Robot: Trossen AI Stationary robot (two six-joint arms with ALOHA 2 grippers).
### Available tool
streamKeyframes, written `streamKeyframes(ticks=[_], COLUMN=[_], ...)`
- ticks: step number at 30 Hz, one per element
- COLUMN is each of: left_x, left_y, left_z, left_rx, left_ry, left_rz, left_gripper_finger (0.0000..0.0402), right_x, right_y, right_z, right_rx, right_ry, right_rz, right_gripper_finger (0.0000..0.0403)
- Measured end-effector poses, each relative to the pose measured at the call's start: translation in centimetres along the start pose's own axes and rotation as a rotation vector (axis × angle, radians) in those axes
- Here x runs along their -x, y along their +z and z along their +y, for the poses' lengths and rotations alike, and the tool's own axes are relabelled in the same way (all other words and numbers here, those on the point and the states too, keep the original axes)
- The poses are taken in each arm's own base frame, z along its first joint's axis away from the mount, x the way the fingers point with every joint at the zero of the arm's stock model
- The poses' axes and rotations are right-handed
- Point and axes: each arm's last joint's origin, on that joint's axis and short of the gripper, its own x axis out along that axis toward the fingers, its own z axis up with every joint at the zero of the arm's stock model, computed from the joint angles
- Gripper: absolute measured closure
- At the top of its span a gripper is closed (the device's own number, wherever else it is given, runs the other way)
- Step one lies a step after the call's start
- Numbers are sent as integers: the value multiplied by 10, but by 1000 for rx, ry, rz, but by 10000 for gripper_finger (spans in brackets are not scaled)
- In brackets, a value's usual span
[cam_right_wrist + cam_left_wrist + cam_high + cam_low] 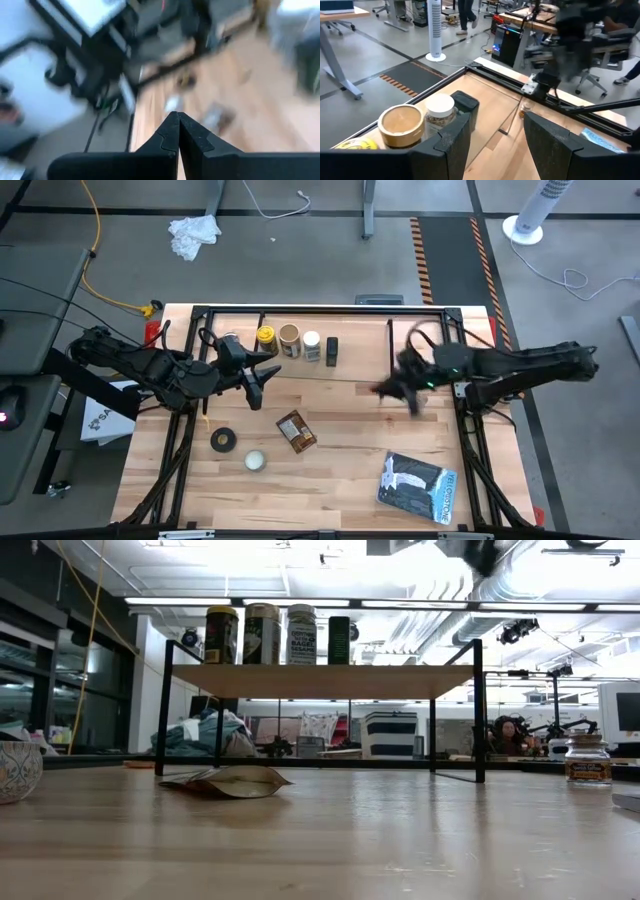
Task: Shelf spices
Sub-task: Put the brown seasoning bottle on the shelf
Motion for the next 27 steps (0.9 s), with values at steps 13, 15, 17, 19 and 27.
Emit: streamKeyframes(ticks=[13, 15, 17, 19, 27], left_x=[-6, -7, -8, -9, -9], left_y=[1, 2, 2, 2, 2], left_z=[7, 9, 10, 11, 11], left_rx=[-6, -4, 4, 8, 19], left_ry=[56, 64, 70, 75, 75], left_rz=[3, 2, 1, 0, -1], left_gripper_finger=[222, 222, 222, 222, 222], right_x=[37, 37, 34, 30, 10], right_y=[-69, -78, -83, -87, -98], right_z=[29, 27, 26, 24, 3], right_rx=[-28, 18, 59, 104, 218], right_ry=[-281, -356, -427, -479, -724], right_rz=[847, 912, 934, 951, 1008], right_gripper_finger=[297, 254, 213, 175, 97])
